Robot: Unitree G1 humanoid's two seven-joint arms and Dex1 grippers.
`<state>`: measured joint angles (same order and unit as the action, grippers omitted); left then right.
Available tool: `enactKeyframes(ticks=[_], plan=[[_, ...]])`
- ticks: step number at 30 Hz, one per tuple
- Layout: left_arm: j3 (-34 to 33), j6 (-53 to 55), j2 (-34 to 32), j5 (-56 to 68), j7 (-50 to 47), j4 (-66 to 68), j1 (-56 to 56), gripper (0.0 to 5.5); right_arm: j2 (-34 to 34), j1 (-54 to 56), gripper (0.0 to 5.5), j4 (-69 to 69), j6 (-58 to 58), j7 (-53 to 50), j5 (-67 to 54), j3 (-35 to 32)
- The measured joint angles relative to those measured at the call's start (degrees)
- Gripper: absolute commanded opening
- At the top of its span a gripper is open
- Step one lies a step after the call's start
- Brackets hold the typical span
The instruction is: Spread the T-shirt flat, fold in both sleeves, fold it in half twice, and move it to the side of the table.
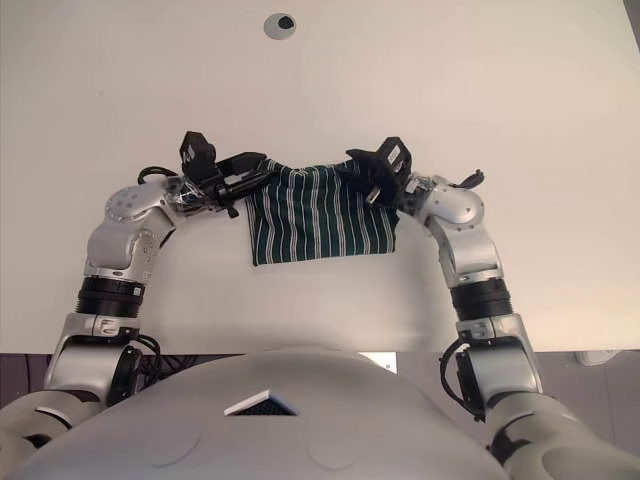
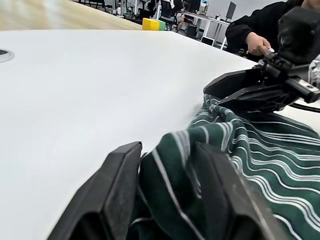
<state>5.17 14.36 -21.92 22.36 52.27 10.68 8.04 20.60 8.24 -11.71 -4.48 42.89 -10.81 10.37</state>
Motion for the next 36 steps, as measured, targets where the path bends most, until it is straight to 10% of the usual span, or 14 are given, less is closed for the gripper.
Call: enactKeyframes(ticks=[11, 17, 27, 36], plan=[[-1.0, -4.1, 0.3, -4.6, -3.0, 5.0, -0.3, 1.91, 3.9, 1.6, 1.57, -7.2, 14.0, -7.7, 14.5, 2.2], [-17.7, -2.7, 7.2, 14.2, -10.9, -1.4, 7.8, 1.91, 13.3, 4.9, 1.57, -17.3, 27.6, -23.4, 31.2, 5.4], [-18.9, -16.4, 21.6, 14.5, -14.7, -0.9, 7.7, 1.91, 25.4, 2.4, 1.57, -39.9, 26.8, -33.7, 24.6, -8.3], [-19.0, -40.2, 28.1, 4.5, -23.4, 15.5, 9.2, 1.91, 6.2, -1.1, 1.57, -8.4, 38.8, -48.8, 10.5, -21.2]])
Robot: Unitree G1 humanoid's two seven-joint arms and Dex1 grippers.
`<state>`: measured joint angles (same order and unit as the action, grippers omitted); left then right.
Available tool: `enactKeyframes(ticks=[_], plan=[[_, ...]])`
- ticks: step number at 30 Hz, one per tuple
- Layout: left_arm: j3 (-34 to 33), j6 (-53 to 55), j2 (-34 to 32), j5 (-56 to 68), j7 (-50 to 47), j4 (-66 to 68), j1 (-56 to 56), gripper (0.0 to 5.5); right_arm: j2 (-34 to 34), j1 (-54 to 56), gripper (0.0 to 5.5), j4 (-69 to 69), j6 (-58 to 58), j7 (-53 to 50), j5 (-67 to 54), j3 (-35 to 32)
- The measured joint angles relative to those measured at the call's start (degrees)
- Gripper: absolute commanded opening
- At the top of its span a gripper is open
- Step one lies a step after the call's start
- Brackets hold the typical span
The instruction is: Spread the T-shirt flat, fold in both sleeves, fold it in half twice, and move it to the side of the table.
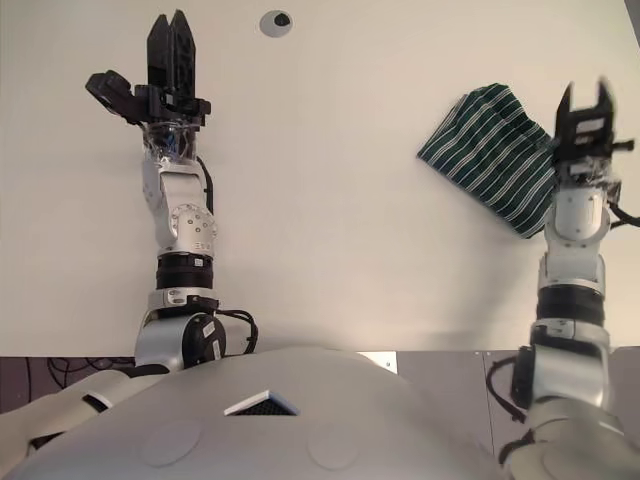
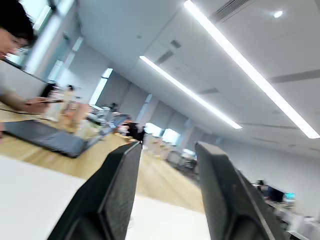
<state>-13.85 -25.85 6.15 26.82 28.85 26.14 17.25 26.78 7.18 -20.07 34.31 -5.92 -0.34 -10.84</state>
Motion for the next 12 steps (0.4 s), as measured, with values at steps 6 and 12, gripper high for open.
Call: enactKeyframes(ticks=[6, 12], plan=[[1.4, -14.9, -0.2, -11.0, -6.2, 8.3, 0.2, 1.91, -14.9, -0.4, 1.57, -2.5, 12.3, -0.7, 2.1, 6.4], [2.9, -26.5, -1.5, -15.3, -5.2, 21.2, 2.6, 1.91, -17.6, 3.0, 1.57, -17.9, 20.2, -3.4, 7.1, 7.1]])
